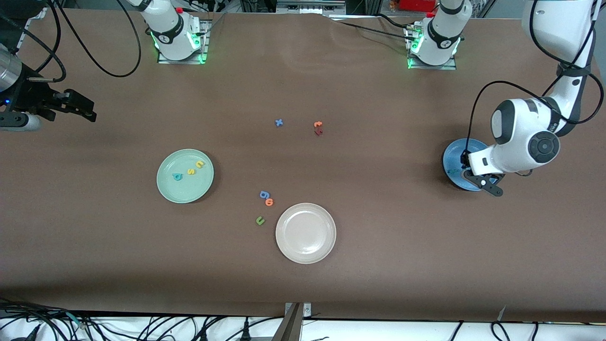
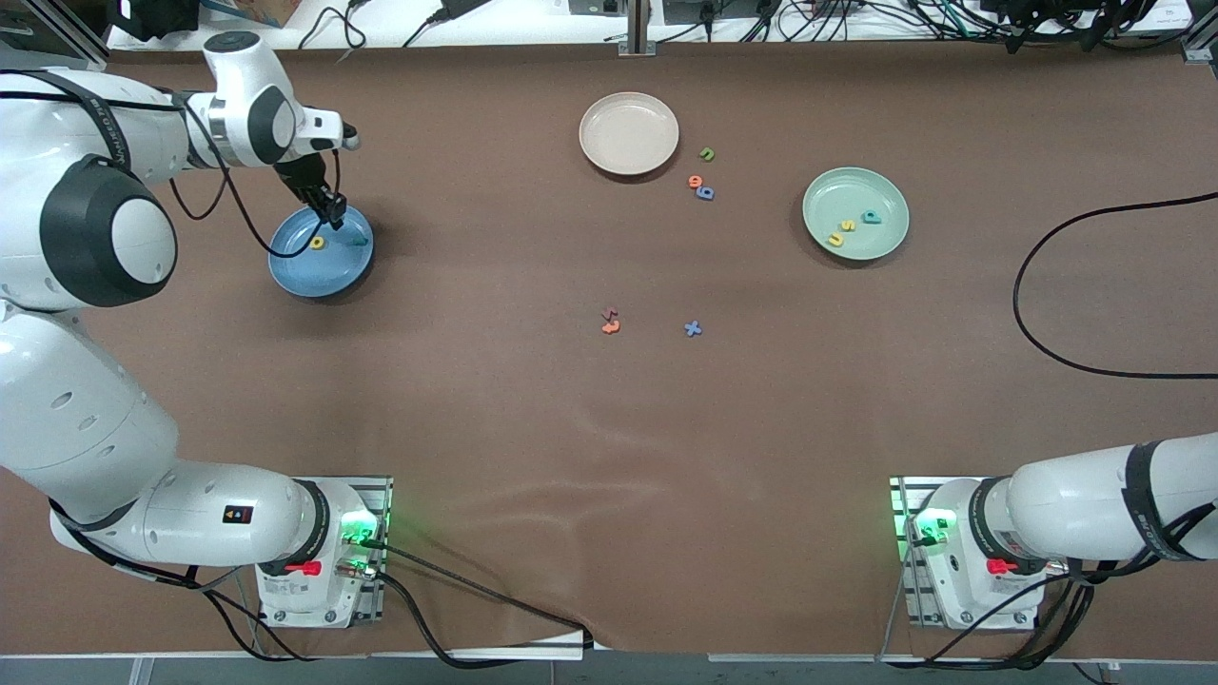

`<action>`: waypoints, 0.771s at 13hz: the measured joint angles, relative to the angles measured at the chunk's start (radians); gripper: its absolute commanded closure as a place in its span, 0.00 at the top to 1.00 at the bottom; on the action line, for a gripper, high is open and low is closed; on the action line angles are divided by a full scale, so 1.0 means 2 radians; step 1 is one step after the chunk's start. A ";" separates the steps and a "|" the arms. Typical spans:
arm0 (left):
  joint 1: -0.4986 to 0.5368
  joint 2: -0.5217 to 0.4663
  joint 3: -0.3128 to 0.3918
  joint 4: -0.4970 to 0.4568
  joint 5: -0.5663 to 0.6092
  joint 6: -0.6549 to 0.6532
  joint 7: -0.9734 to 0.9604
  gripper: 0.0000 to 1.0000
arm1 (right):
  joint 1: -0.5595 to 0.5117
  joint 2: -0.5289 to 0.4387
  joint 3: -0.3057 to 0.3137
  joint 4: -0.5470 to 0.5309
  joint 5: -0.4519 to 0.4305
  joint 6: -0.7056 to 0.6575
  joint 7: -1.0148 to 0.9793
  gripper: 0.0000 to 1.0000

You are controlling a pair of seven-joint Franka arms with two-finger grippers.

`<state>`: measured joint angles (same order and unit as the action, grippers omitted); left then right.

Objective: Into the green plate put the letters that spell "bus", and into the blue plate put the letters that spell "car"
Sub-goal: 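Carry the teal letter to the blue plate and release it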

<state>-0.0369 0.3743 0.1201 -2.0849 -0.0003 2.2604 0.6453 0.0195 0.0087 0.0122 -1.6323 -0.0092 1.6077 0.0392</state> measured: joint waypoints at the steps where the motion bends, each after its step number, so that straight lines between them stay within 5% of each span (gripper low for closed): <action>1: 0.007 0.000 0.000 -0.008 0.000 0.010 0.009 0.20 | 0.000 0.000 0.000 0.000 0.000 0.000 0.000 1.00; 3: 0.013 0.004 0.000 -0.030 0.000 0.042 0.015 0.22 | 0.000 0.000 0.000 0.000 0.000 0.000 0.000 1.00; 4: 0.013 0.007 0.000 -0.041 0.000 0.058 0.015 0.32 | 0.000 0.000 0.000 0.000 0.000 0.000 0.000 1.00; 5: 0.013 0.010 -0.001 -0.048 -0.001 0.070 0.015 0.48 | 0.000 0.000 0.000 0.000 0.000 0.000 0.000 1.00; 7: 0.013 0.016 -0.001 -0.053 -0.002 0.078 0.015 1.00 | 0.000 0.000 0.000 0.000 0.000 0.000 0.000 1.00; 10: 0.013 0.015 -0.001 -0.049 -0.002 0.079 0.015 1.00 | 0.000 0.000 0.000 0.000 0.000 0.000 0.000 1.00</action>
<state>-0.0115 0.4048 0.1177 -2.1828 -0.0036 2.4191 0.6747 0.0195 0.0088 0.0122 -1.6323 -0.0091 1.6077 0.0392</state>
